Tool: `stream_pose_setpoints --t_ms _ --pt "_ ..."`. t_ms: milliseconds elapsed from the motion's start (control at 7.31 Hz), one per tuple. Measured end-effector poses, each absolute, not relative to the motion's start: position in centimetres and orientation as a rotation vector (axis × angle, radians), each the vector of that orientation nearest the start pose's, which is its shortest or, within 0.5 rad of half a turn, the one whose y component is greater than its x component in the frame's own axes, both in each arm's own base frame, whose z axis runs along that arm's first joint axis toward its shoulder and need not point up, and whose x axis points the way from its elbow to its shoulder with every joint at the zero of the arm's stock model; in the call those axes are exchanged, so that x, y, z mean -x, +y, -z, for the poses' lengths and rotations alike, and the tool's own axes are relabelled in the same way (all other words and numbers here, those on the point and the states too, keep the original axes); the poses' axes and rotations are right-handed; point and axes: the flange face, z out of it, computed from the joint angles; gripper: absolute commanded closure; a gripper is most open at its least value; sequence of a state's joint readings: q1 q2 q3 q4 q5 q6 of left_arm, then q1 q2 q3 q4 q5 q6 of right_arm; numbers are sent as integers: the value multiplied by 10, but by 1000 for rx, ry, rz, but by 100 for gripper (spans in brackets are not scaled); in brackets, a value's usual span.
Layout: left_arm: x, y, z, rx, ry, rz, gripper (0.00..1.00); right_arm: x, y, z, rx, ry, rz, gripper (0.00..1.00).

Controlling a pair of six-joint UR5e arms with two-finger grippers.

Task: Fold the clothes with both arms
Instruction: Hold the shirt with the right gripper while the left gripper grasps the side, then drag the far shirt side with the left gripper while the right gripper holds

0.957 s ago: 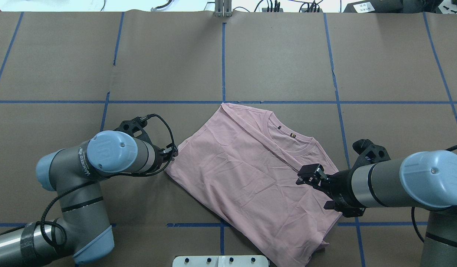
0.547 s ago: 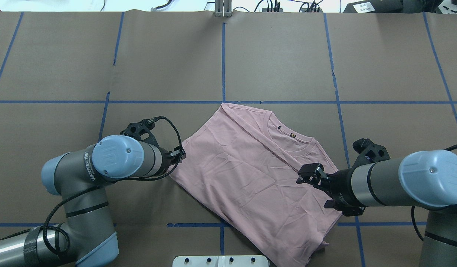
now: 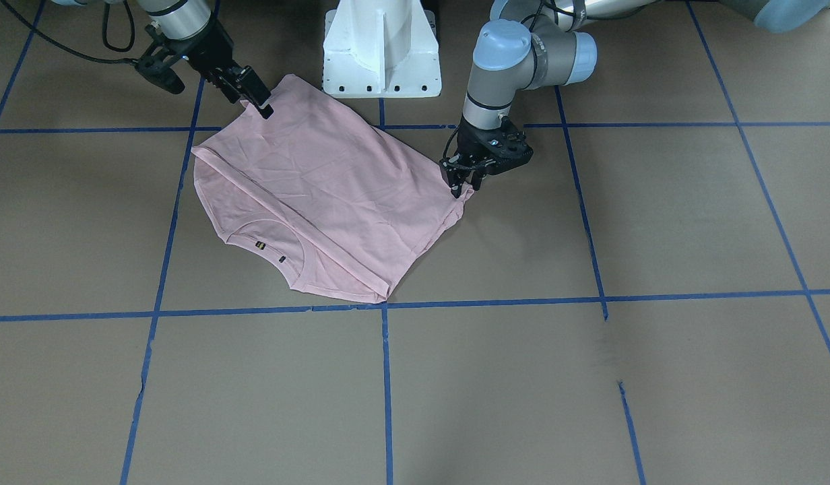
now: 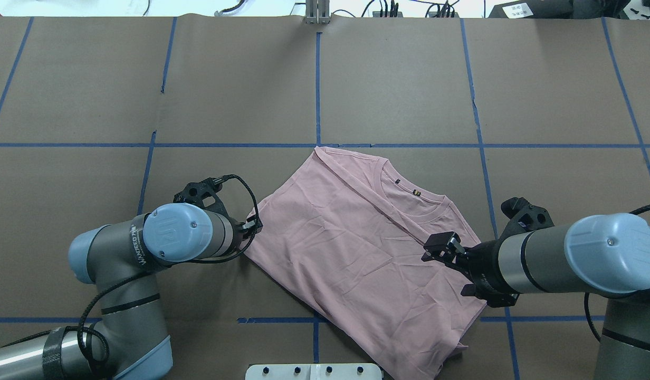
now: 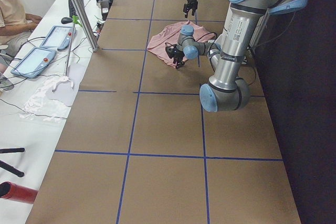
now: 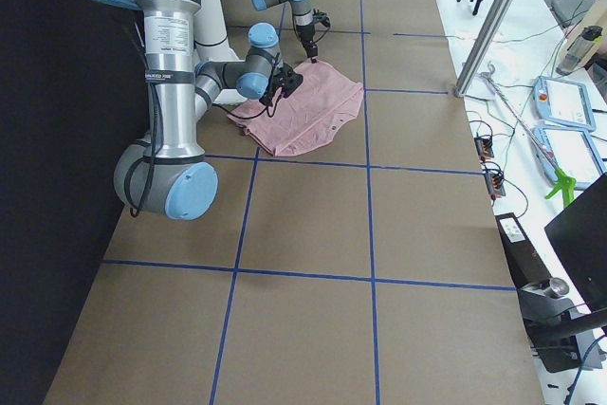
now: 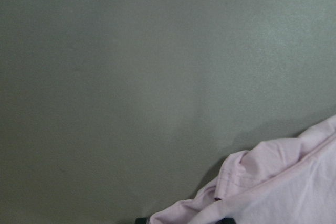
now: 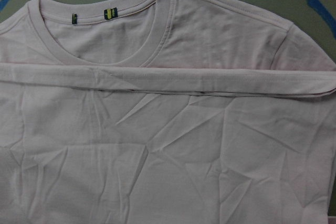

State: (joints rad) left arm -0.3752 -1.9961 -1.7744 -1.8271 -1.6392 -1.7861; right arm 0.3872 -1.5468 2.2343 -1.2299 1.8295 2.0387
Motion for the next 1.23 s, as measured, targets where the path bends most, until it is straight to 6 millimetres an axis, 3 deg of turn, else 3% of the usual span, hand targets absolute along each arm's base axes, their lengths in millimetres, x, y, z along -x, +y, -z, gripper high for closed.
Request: stream_pose_setpoints --t_ms 410,684,957,1094,1231 --pt "-540 -354 -306 -13 895 528 100 374 -268 -302 281 -1034 -640 0" --pt "-520 -381 -300 -62 902 518 100 373 -269 -301 276 -1036 -643 0" --pt "-482 -445 -284 -176 911 498 100 371 -273 -299 268 -1045 -653 0" --pt "-472 -486 -271 -223 916 520 100 370 -277 -296 261 -1052 -661 0" --pt "-475 -530 -259 -260 933 547 100 367 -281 -294 255 -1060 -671 0"
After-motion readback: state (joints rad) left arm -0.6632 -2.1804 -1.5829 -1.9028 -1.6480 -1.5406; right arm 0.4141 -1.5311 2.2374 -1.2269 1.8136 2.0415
